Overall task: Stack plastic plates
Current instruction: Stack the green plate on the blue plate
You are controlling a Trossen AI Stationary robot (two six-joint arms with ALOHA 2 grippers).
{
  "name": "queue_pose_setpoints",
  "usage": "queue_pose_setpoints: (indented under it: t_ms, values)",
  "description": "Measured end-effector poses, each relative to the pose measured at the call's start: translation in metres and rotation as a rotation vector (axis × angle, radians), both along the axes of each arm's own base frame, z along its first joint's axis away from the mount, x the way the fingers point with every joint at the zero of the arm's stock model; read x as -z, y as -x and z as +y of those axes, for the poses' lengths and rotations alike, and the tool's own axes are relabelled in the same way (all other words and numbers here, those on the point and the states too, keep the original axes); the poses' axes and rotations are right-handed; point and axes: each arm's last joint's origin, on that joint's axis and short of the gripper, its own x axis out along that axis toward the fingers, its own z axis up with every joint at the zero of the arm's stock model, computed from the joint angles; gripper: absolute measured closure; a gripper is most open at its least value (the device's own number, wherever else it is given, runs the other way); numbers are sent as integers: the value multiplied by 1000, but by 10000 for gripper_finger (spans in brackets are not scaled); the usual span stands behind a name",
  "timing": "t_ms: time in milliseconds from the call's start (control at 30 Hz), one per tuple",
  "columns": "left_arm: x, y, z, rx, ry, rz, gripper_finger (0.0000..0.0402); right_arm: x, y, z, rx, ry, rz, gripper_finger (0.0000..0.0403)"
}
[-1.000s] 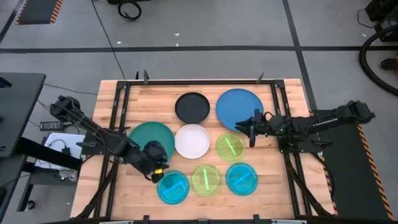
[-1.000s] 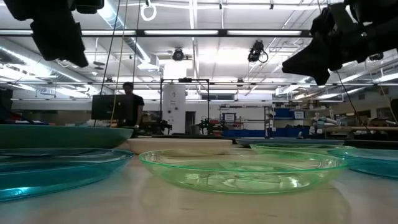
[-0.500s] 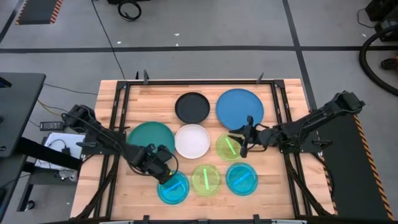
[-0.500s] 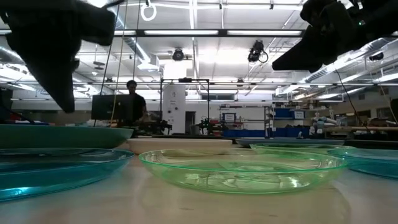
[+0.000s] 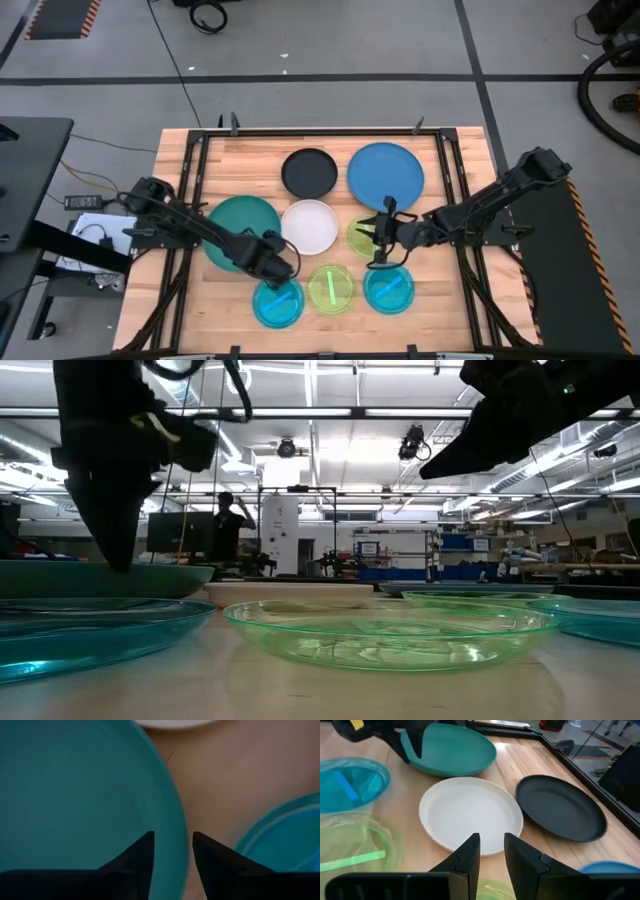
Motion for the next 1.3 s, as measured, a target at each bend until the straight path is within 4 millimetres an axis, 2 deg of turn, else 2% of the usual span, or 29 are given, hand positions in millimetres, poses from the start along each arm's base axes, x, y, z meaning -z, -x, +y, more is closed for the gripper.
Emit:
queue_pose_setpoints:
  t_ms: [300,400,567,700,800,1000,1167,1300]
  values:
    - [11,-3,2,7,-6,46,270,12,-3,2,-4,21,52,305]
    - [12,-3,2,6,5,52,301,12,-3,3,-16,12,50,305]
    - [12,-3,2,9,6,60,378,12,-3,4,-26,9,50,305]
    - [11,-2,5,7,-2,75,388,12,-3,4,-32,5,51,305]
    - [4,-3,8,-1,-19,115,388,12,-3,4,-38,3,54,305]
    - [-24,-9,15,21,-125,154,388,12,-3,4,-37,2,53,305]
    - [-42,-26,25,130,-201,85,388,12,-3,4,-33,-6,51,305]
    - [-44,-38,40,254,-239,66,388,9,2,6,-38,-7,82,305]
